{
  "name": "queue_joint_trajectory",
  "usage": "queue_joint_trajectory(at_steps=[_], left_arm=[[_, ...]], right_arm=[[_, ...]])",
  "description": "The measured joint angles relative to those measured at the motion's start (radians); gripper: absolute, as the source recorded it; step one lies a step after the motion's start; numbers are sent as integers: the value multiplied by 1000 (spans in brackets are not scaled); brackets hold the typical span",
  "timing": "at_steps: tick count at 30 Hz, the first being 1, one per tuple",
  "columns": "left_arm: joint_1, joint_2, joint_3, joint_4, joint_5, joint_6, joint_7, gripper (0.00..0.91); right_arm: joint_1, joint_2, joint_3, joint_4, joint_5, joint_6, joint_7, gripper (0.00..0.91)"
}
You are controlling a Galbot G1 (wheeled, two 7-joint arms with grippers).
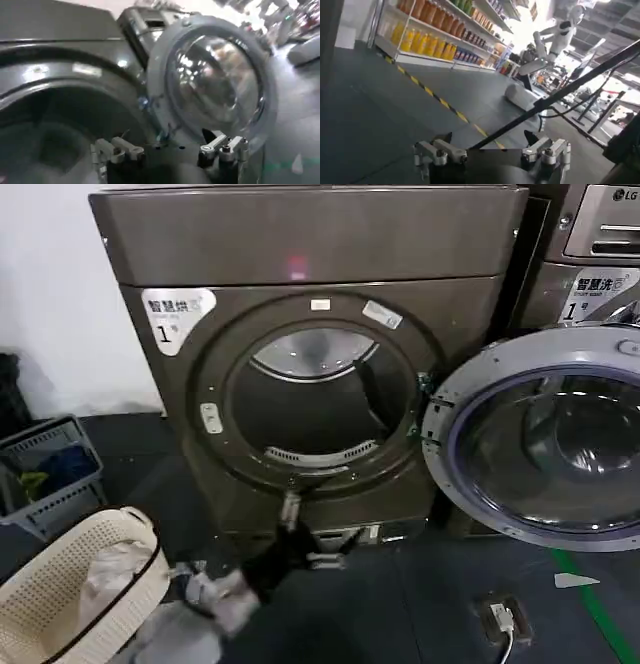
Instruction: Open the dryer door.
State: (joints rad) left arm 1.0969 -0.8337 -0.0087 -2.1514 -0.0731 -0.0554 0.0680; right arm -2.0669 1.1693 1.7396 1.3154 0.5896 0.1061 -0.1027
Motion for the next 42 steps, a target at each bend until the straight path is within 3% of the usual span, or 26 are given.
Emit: queue_joint_trajectory(at_steps=[6,14,24,29,42], left_arm=[[150,39,-123,-7,-9,-20,0,907],[298,66,-270,10,-159,33,-14,907],[398,60,-434,37,-303,225,-91,907],[431,37,-518,33,-388,362,-107,907],[423,-16,-723,97,-620,601,-107,907]], right_arm=[[1,11,1,16,0,-4,-14,907],[3,19,3,16,2,-2,-21,907],[10,24,5,10,6,0,-25,907],[14,30,0,18,5,-1,-25,907],[13,30,-5,25,5,-3,-29,907]])
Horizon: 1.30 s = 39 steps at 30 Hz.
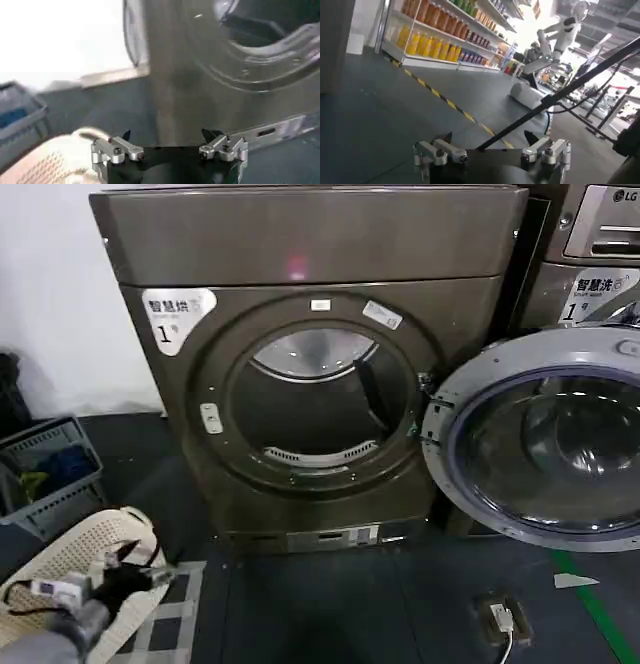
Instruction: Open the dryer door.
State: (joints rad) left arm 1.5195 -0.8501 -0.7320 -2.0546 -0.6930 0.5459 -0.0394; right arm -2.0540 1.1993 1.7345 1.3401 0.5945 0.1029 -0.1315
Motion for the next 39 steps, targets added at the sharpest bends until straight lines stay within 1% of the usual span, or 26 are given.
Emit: queue_joint_trajectory(at_steps=[5,10,18,24,32,39], left_arm=[[-19,-7,-57,35,-71,116,-20,907],[-27,-17,-98,68,-107,191,-38,907],[-52,-27,-146,135,-141,192,-46,907],[-58,-18,-175,183,-186,192,-89,907],[-27,-1,-203,234,-217,191,-98,907],[12,8,-199,242,-245,191,-107,907]], right_arm=[[1,3,-7,1,-1,0,-1,907],[2,3,-12,1,-2,1,-3,907],[2,4,-18,5,-3,0,-6,907],[2,6,-18,4,-5,-1,-8,907],[1,8,-19,13,-5,-6,-8,907],[1,10,-19,15,-6,-7,-10,907]])
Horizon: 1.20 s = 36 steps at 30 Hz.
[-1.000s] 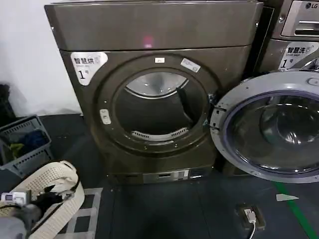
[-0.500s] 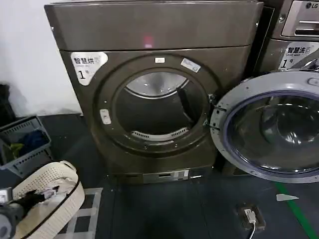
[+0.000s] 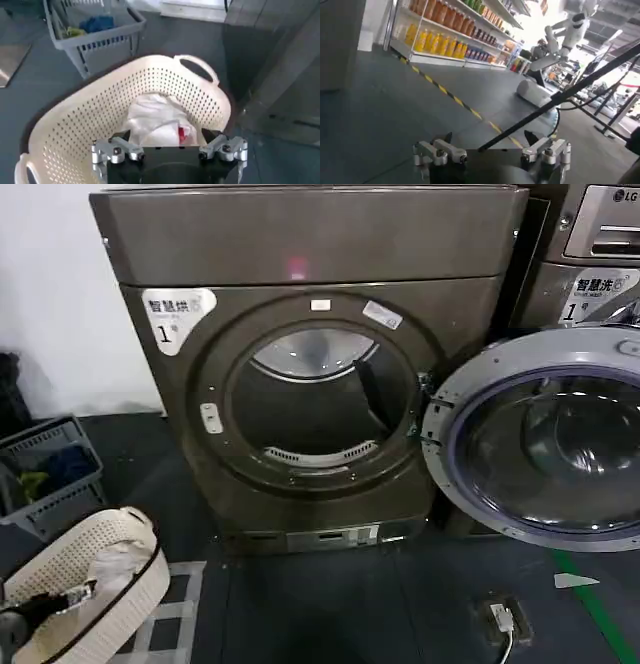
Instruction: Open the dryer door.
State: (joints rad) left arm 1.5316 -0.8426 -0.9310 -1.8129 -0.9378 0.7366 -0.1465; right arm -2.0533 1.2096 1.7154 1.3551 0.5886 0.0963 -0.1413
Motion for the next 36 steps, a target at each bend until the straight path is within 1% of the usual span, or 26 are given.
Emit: queue_joint_trajectory(at_steps=[13,17,22,36], left_arm=[[21,-3,5,13,-23,0,-6,907],[28,-11,5,10,-24,0,-8,907],[35,-15,6,4,-24,0,-9,907],[41,-23,6,-1,-19,0,-9,907]], right_arm=[[2,5,-6,-1,-1,-2,0,907],[1,9,-7,7,2,-25,3,907],[5,11,-7,10,11,-10,4,907],[2,13,-7,10,7,-17,1,907]])
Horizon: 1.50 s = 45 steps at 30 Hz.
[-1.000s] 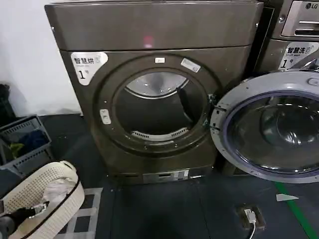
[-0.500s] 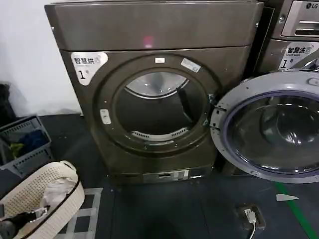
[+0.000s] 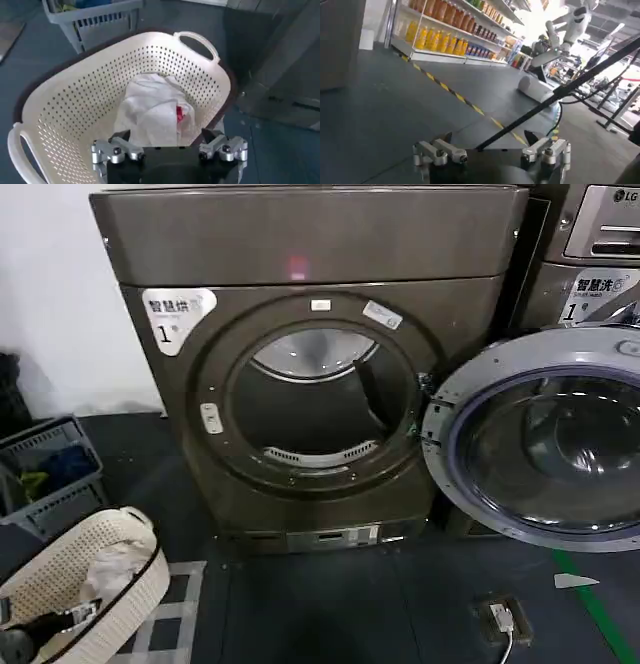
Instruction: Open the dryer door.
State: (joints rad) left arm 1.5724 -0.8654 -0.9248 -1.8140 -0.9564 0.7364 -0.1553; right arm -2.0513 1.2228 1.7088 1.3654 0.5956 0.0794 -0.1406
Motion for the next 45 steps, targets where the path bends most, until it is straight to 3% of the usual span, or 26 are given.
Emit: queue_joint_trajectory(at_steps=[17,45], left_arm=[[21,-12,-5,-23,7,0,0,907],[32,-33,-8,-39,20,0,0,907]], right_arm=[[-18,42,3,6,-20,-6,14,907],[-13,27,4,-7,-12,-16,12,907]])
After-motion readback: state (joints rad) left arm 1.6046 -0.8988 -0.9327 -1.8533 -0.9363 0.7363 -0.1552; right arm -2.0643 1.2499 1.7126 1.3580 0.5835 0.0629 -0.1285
